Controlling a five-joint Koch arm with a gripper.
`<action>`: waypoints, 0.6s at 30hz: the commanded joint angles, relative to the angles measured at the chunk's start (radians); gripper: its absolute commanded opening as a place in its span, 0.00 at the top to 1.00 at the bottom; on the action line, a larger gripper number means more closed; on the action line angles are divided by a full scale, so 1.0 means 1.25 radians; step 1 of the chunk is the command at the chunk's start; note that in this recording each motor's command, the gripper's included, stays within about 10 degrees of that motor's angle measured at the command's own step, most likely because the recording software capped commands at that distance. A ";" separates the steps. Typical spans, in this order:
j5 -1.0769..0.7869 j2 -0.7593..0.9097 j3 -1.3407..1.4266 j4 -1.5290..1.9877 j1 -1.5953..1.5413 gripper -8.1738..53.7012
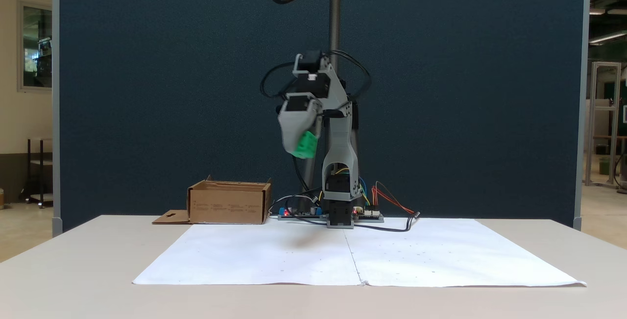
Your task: Grasp a green dice and put it in the bin.
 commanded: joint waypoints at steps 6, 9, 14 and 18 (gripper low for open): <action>-0.207 0.021 -0.086 0.082 0.400 0.68; -0.256 0.004 -0.090 0.072 0.528 0.68; -0.281 -0.060 -0.106 0.021 0.706 0.68; -0.303 -0.103 -0.106 -0.036 0.814 0.68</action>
